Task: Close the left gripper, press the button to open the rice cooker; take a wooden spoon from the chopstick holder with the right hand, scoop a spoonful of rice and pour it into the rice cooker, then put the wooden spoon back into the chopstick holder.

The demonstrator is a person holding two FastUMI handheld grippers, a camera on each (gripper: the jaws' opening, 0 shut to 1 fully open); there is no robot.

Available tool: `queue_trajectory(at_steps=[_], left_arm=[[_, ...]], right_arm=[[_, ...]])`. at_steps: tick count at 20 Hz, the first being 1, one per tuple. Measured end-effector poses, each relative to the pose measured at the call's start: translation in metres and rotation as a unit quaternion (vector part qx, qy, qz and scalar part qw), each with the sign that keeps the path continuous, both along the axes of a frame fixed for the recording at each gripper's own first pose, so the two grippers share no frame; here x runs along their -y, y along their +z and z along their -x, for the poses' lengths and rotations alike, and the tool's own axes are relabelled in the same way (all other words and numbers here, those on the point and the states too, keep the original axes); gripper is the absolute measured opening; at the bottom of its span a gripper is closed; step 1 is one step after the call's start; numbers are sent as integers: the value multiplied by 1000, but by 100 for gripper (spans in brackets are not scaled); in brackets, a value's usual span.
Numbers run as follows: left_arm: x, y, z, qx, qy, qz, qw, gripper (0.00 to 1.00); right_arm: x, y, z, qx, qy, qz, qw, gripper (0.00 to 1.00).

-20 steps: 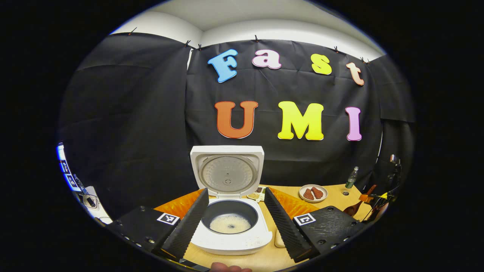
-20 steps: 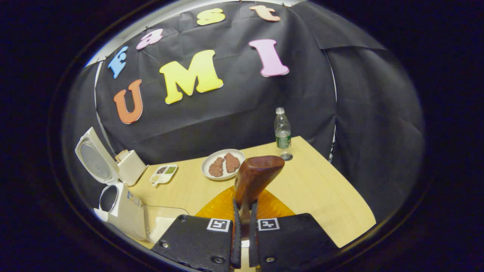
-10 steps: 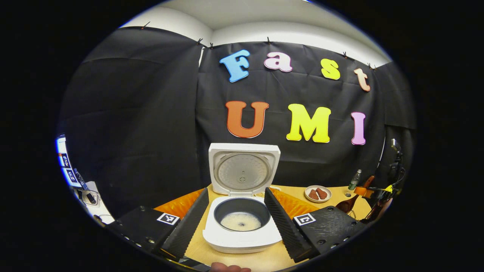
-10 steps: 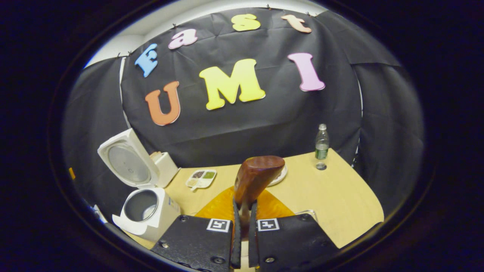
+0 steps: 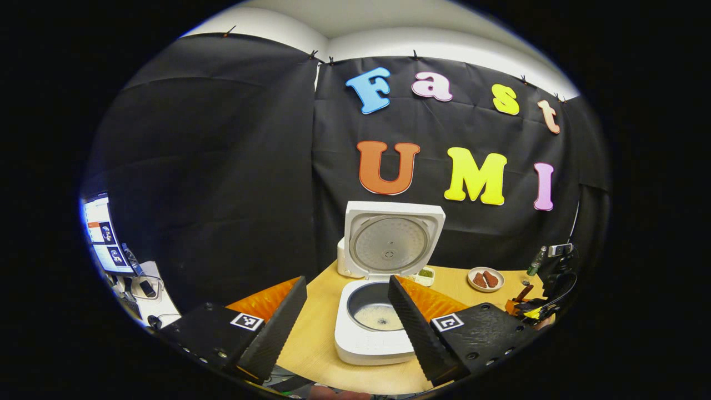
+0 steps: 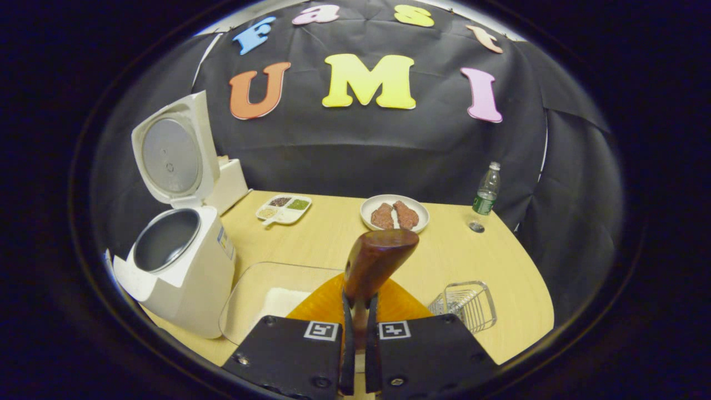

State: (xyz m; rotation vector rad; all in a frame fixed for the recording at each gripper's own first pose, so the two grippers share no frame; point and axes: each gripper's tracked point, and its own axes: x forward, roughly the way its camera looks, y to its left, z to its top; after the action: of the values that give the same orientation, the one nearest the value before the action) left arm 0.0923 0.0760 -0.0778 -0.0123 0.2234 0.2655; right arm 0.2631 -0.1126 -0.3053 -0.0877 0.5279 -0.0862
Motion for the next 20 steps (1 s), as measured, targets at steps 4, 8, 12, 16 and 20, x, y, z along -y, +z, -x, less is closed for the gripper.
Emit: queue_trajectory(at_steps=[4, 8, 12, 16, 20], left_arm=[[-6, 0, 5, -8, -6, -3, 1000, 94], [-15, -1, 11, -14, -8, -4, 1000, 94], [-22, -2, 14, -21, -7, -4, 1000, 94], [-25, -3, 17, -24, -2, 1, 1000, 94], [-22, -2, 16, -24, -3, -1, 1000, 95]], right_arm=[[-13, -11, -3, 12, -13, 54, 998, 13], [-42, -26, 1, -6, -4, -27, 1000, 13], [-65, -30, 1, -22, -19, -165, 986, 13], [-76, -29, -2, -40, -41, -283, 957, 13], [-77, -31, -4, -50, -67, -366, 927, 13]])
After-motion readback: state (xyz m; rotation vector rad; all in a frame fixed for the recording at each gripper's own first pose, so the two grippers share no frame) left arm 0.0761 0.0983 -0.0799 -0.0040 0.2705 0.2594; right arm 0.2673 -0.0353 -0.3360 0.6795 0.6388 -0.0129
